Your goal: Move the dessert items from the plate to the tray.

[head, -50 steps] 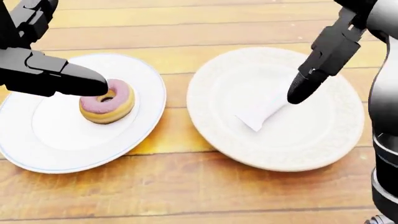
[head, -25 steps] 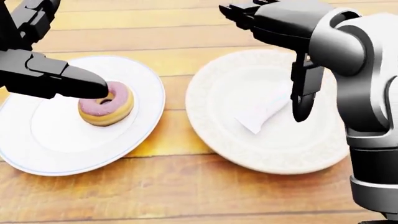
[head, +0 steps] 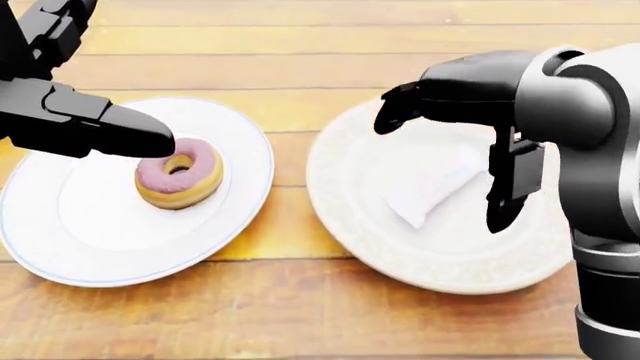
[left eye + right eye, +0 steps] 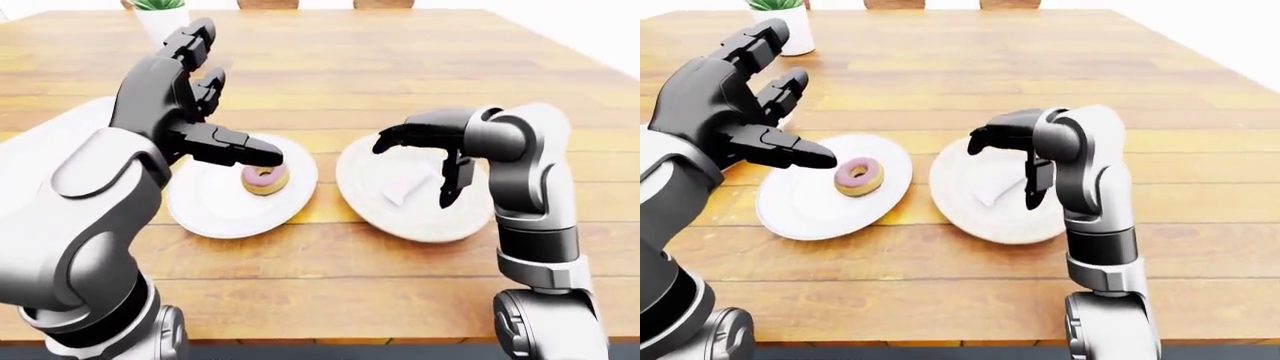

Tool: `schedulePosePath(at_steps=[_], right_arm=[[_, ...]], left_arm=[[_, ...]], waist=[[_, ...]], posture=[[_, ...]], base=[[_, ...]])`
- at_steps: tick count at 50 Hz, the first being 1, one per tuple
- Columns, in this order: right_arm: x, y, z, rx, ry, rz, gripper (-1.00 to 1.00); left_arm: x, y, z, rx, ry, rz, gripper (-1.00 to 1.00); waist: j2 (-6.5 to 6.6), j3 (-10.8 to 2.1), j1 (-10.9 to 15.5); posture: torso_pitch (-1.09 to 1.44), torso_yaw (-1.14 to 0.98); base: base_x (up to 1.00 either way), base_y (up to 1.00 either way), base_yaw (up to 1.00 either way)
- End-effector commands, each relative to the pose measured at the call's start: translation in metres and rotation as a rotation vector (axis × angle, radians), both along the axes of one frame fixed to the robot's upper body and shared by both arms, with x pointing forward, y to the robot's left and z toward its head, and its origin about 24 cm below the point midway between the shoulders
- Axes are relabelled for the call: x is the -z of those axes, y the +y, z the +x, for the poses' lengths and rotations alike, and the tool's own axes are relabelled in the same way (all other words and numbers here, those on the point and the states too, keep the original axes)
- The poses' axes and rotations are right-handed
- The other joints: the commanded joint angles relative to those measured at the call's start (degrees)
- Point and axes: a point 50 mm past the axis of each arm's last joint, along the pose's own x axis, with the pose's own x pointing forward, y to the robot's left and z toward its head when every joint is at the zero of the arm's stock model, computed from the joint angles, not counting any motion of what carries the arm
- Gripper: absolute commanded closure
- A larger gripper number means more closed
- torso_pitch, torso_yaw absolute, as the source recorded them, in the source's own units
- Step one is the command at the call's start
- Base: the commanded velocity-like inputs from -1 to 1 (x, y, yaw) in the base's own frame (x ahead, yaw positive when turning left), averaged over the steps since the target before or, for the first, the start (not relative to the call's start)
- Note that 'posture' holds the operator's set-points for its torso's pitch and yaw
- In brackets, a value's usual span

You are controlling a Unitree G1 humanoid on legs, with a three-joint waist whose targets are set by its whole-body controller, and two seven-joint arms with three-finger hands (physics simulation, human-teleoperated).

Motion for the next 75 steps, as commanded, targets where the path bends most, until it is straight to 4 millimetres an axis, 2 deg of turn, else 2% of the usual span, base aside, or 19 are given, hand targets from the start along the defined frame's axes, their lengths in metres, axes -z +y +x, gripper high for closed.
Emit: schedulePosePath(at_steps=[1,7,19,25,32,44,46,47,49,56,60,75], right_arm=[[-0.017,-0.001,-0.003,0.011,-0.034,-0.003,-0.54],[-0.001,0.001,0.006,0.019,-0.020,-0.008,-0.51],[0.020,0.007,0.019,0.022,0.006,-0.022,-0.35],[0.032,0.010,0.017,0.013,0.032,-0.023,-0.22],[0.042,0.007,0.007,0.011,0.048,-0.034,-0.08],[0.076,0.000,-0.001,0.022,0.074,-0.022,-0.01],[0.080,-0.001,-0.002,0.024,0.078,-0.019,0.03],[0.080,-0.002,-0.003,0.025,0.079,-0.018,0.15],[0.081,-0.003,-0.004,0.026,0.079,-0.018,0.25],[0.089,-0.004,-0.007,0.023,0.084,-0.019,0.32],[0.084,-0.005,-0.008,0.024,0.075,-0.010,0.42],[0.022,-0.016,-0.018,0.036,-0.041,0.072,0.63]], left_arm=[[-0.012,0.000,-0.004,-0.001,-0.075,-0.002,-1.00],[-0.010,0.000,-0.004,0.001,-0.075,-0.004,-1.00],[-0.007,0.000,-0.003,0.007,-0.074,-0.002,-1.00],[-0.007,0.002,-0.003,0.003,-0.075,-0.004,-1.00],[-0.011,0.003,-0.007,0.004,-0.082,-0.006,-1.00],[-0.015,0.002,-0.009,0.007,-0.090,-0.006,-1.00],[-0.015,0.002,-0.010,0.007,-0.090,-0.005,-1.00],[-0.014,0.002,-0.009,0.007,-0.090,-0.006,-1.00],[-0.014,0.001,-0.010,0.008,-0.091,-0.006,-1.00],[-0.016,0.001,-0.010,0.010,-0.093,-0.007,-1.00],[-0.017,0.001,-0.010,0.012,-0.094,-0.006,-1.00],[-0.029,-0.003,-0.011,0.021,-0.105,0.011,-1.00]], waist=[[0.29,-1.12,-0.12],[0.72,-1.14,-0.26],[0.75,-1.49,-0.25],[0.56,-1.74,-0.24],[-0.12,-2.09,0.04],[-1.75,-2.86,0.65],[-2.03,-2.98,0.75],[-2.15,-3.05,0.79],[-2.41,-3.19,0.85],[-3.09,-3.37,1.04],[-3.40,-3.38,1.16],[-2.83,-1.83,0.87]], posture=[[0.00,0.00],[0.00,0.00],[0.00,0.00],[0.00,0.00],[0.00,0.00],[0.00,0.00],[0.00,0.00],[0.00,0.00],[0.00,0.00],[0.00,0.00],[0.00,0.00],[0.00,0.00]], base=[[0.00,0.00,0.00],[0.00,0.00,0.00],[0.00,0.00,0.00],[0.00,0.00,0.00],[0.00,0.00,0.00],[0.00,0.00,0.00],[0.00,0.00,0.00],[0.00,0.00,0.00],[0.00,0.00,0.00],[0.00,0.00,0.00],[0.00,0.00,0.00],[0.00,0.00,0.00]])
